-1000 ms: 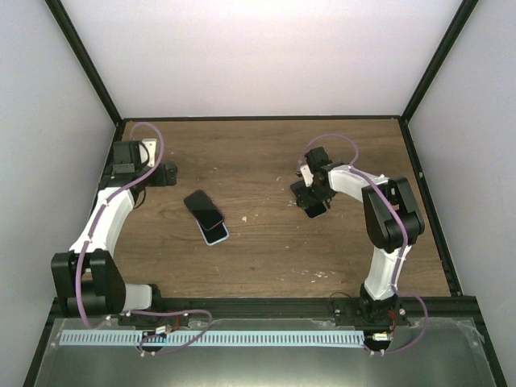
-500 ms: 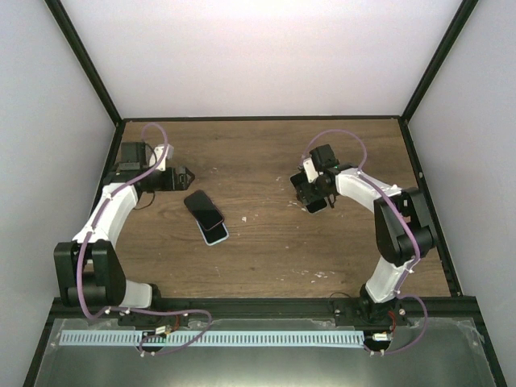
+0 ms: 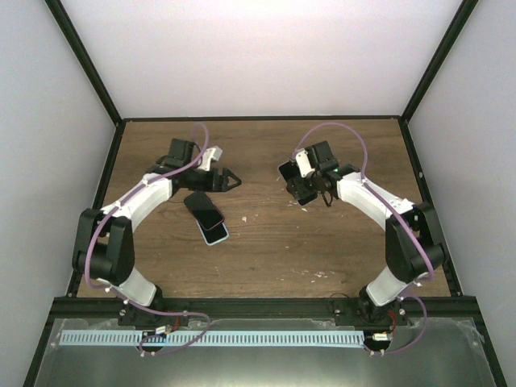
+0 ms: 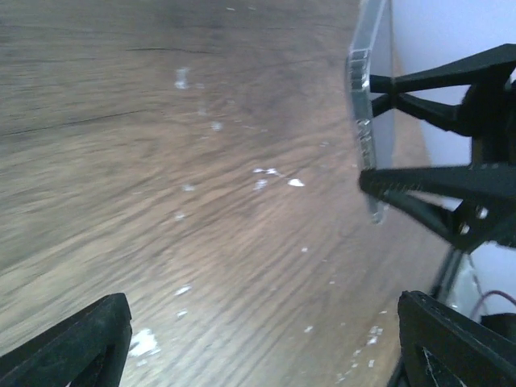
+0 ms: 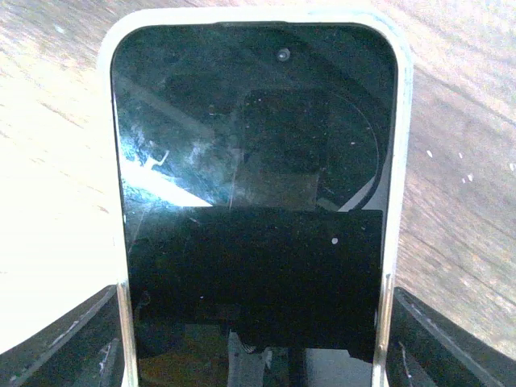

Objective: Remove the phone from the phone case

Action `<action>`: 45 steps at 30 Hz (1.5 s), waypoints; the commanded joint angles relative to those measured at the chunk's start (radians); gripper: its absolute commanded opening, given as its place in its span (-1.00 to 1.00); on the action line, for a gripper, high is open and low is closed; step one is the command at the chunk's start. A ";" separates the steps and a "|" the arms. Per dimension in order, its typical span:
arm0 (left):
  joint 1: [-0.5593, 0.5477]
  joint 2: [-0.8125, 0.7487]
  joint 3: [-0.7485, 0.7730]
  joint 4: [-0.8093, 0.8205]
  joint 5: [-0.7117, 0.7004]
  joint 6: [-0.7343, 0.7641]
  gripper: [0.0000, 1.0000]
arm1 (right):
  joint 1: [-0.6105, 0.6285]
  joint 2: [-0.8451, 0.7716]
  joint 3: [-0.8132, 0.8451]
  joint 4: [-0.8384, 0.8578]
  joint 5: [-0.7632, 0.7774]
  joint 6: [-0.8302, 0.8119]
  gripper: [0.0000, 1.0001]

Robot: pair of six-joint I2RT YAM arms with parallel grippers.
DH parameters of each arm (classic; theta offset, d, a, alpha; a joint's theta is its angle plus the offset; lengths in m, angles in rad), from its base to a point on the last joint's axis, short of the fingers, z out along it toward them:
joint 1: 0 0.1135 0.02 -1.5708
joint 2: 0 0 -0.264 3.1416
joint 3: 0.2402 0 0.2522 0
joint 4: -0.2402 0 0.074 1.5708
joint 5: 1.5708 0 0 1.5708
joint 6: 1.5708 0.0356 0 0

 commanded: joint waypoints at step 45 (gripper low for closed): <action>-0.048 0.046 0.200 -0.102 0.403 0.493 -1.00 | -0.145 -0.158 0.150 -0.245 -0.785 -0.346 1.00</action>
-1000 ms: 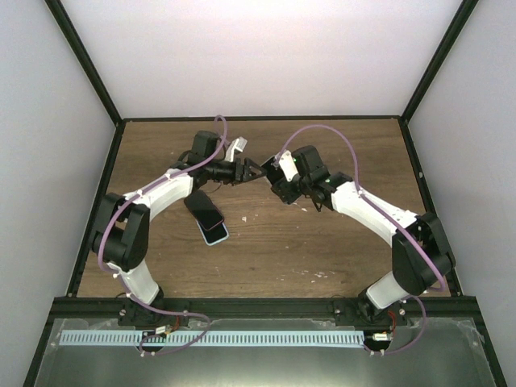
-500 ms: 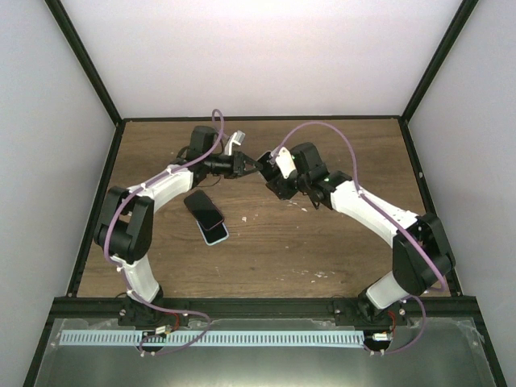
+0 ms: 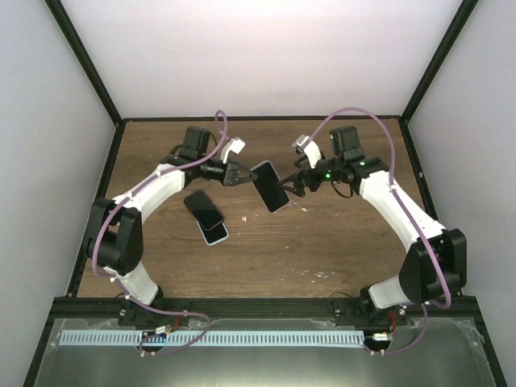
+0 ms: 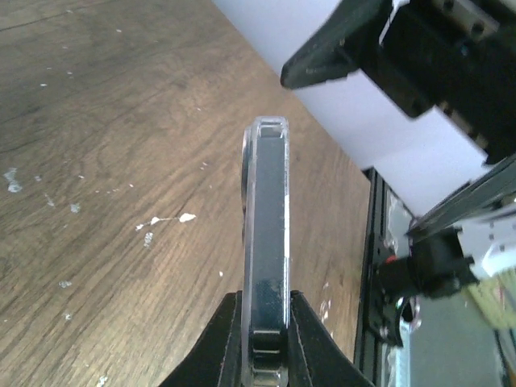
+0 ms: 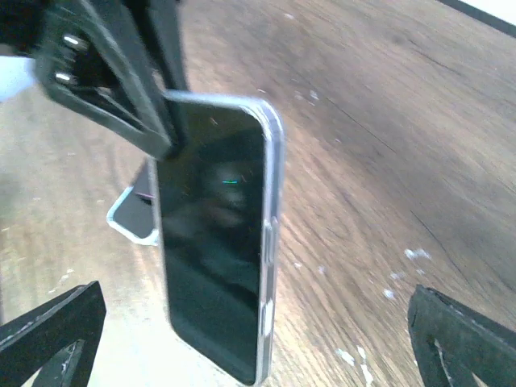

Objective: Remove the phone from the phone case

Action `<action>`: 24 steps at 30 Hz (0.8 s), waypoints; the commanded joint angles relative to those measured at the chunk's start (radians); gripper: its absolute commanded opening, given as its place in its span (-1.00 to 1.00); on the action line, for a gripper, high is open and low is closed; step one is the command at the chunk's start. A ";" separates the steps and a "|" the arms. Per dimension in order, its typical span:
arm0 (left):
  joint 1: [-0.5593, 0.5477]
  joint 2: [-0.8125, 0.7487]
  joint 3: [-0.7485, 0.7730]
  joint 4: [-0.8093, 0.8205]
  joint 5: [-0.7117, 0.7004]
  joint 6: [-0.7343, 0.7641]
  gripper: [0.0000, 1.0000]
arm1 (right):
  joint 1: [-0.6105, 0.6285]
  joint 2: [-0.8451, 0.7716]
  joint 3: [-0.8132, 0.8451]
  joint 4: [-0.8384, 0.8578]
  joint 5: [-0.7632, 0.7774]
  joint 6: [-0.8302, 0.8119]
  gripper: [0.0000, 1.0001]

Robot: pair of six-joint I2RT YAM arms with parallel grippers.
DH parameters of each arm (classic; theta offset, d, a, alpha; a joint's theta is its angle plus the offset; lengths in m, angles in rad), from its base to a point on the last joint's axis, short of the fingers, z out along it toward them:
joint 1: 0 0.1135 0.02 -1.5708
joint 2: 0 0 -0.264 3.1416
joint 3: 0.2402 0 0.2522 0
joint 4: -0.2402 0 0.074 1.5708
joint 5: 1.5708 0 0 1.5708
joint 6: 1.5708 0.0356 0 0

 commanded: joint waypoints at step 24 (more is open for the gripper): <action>-0.150 -0.006 0.262 -0.608 0.012 0.904 -1.00 | 0.054 0.076 0.185 -0.430 -0.266 -0.540 0.14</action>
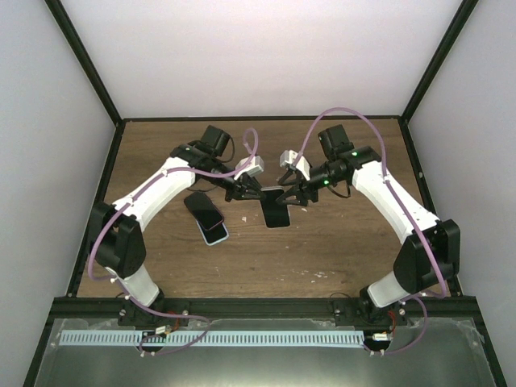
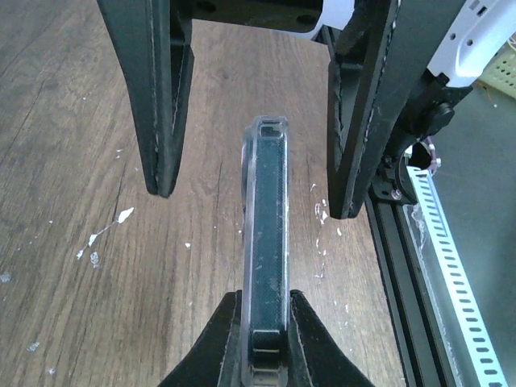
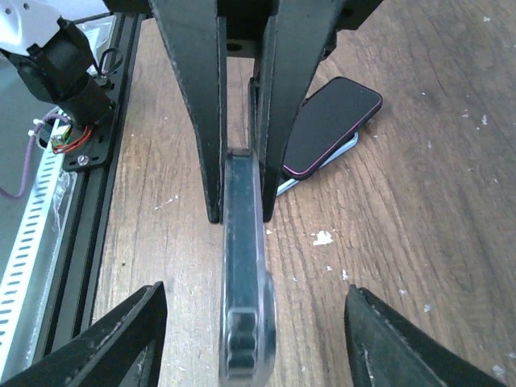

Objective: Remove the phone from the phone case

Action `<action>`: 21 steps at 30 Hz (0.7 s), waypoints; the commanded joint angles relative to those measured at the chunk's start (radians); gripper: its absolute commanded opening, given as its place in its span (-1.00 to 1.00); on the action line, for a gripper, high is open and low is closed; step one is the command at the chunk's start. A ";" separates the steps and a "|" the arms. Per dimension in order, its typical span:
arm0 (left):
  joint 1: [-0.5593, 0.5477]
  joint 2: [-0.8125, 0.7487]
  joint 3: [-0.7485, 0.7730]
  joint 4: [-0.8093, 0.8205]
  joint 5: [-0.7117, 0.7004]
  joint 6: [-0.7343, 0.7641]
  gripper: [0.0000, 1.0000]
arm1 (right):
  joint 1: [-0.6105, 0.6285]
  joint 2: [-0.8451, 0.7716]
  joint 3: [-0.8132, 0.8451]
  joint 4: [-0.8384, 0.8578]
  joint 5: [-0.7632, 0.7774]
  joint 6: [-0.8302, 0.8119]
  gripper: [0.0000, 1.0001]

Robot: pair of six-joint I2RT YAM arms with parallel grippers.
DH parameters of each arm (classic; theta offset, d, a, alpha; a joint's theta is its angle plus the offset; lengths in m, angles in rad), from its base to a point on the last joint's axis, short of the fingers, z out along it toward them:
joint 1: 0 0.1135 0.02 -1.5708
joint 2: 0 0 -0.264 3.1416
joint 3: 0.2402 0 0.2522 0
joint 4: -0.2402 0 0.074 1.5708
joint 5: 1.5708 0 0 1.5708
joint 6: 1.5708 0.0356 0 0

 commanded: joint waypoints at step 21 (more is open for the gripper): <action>-0.034 0.011 0.079 0.006 -0.009 0.061 -0.93 | 0.068 0.030 0.021 -0.037 0.073 -0.095 -0.80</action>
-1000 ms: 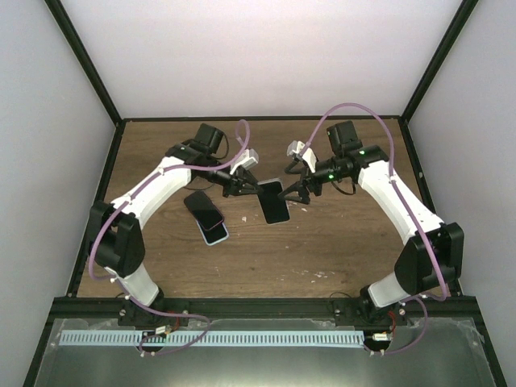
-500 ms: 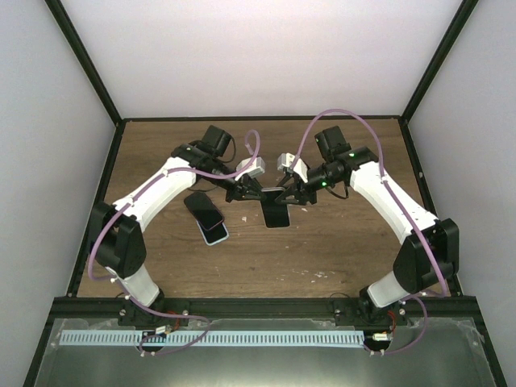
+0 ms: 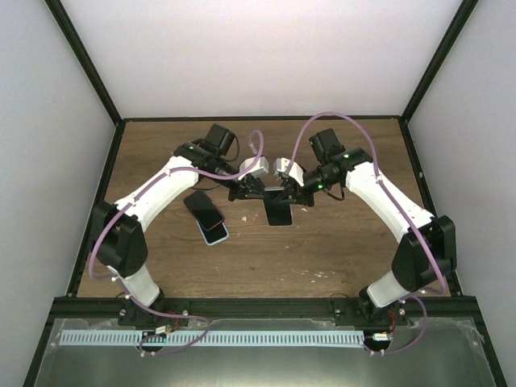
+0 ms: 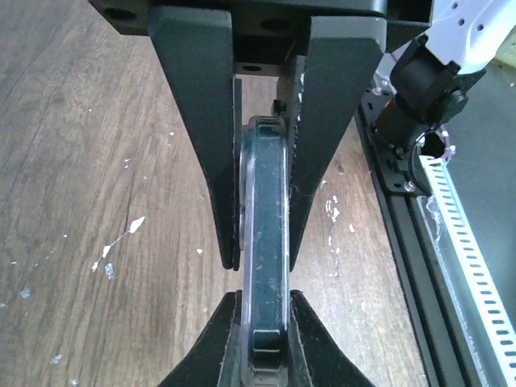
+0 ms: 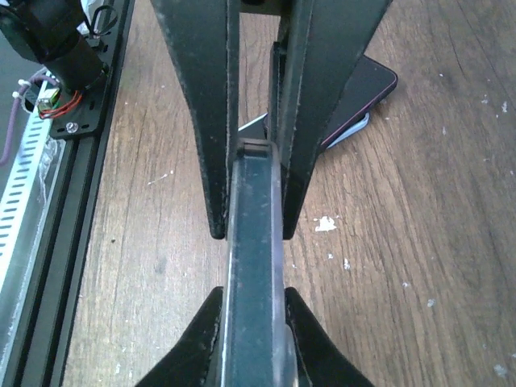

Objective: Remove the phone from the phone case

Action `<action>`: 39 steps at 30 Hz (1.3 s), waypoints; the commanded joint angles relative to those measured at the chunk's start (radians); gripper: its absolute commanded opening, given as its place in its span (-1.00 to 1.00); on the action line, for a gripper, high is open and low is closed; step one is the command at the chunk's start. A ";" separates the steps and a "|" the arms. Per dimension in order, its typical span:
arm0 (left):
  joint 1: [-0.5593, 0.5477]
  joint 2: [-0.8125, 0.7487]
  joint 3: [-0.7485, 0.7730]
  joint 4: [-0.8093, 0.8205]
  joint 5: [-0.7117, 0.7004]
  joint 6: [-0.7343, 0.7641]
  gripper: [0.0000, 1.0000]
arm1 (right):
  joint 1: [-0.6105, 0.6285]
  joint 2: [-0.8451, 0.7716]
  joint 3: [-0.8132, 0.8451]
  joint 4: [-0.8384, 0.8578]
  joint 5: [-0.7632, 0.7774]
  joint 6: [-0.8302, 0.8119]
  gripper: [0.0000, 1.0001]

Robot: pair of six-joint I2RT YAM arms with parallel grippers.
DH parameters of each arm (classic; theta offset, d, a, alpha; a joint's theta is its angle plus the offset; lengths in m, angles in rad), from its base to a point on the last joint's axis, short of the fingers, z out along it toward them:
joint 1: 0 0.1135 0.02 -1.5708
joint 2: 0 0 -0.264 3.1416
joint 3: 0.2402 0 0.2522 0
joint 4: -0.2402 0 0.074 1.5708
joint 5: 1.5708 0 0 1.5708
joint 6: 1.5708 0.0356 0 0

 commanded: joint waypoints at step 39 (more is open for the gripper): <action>0.152 -0.271 -0.390 0.686 0.252 -0.840 0.44 | -0.249 0.158 0.295 0.173 -0.741 0.707 -0.99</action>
